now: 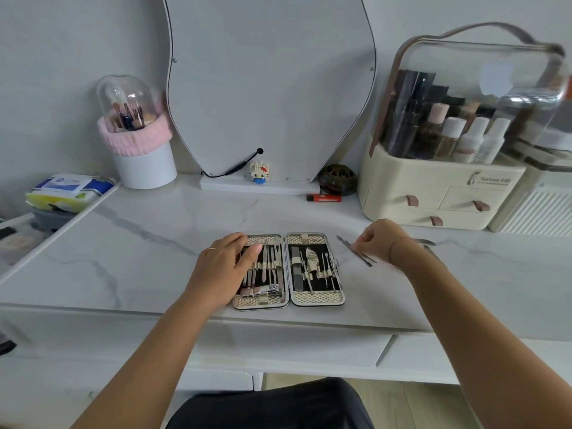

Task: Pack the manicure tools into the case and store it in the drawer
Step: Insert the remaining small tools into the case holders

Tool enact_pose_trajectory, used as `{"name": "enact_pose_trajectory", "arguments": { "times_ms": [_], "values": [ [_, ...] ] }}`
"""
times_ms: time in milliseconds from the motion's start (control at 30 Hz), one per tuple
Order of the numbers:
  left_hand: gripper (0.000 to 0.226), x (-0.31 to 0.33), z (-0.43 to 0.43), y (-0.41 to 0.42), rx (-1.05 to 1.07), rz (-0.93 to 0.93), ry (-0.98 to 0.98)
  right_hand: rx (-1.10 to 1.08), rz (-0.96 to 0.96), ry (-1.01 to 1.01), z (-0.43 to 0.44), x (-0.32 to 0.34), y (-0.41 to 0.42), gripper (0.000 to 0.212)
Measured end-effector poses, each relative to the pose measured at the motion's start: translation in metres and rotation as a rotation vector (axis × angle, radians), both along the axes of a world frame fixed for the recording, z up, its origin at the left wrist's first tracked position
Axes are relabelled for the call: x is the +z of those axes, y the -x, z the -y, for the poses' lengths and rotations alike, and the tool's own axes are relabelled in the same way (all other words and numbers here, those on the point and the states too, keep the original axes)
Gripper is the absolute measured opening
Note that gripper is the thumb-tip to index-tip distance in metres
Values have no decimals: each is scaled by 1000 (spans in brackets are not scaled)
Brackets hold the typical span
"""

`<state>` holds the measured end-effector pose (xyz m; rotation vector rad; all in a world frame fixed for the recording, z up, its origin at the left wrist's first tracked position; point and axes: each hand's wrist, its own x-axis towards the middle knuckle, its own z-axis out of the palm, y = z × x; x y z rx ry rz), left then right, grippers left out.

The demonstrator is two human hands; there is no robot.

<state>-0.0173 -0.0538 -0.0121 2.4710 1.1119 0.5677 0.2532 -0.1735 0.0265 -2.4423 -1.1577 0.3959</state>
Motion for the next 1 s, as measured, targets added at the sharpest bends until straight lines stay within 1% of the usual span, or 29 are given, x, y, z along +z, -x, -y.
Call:
{"name": "enact_pose_trajectory", "arguments": {
  "times_ms": [167,233,300,333,400,467,500,567,633,733,833,1000],
  "values": [
    [73,0,-1,1,1,47,33,37,42,117,-4,1,1,37],
    [70,1,-1,2,-2,74,41,67,70,144,-5,1,0,34],
    [64,2,-2,2,-3,96,52,88,72,109,-5,2,-2,32],
    [62,1,-2,2,-2,102,57,92,36,54,-4,3,-2,32],
    [63,1,-3,2,-2,109,70,96,-133,-119,-2,6,0,27],
    [66,1,-3,3,-3,120,81,101,-378,-282,-1,10,8,9],
    [66,1,-3,3,-4,124,83,106,-495,-324,-1,12,13,5],
    [63,1,-3,2,-1,127,83,131,-623,-339,-4,11,21,17],
    [64,0,-4,2,2,126,84,140,-637,-335,-7,10,28,19],
    [71,0,-5,3,-4,126,84,82,-668,-378,-12,5,32,19],
    [72,-1,-6,3,-3,130,83,35,-684,-402,-16,1,33,19],
    [74,-1,-6,3,-3,124,87,41,-607,-389,-17,0,40,12]
  ]
}}
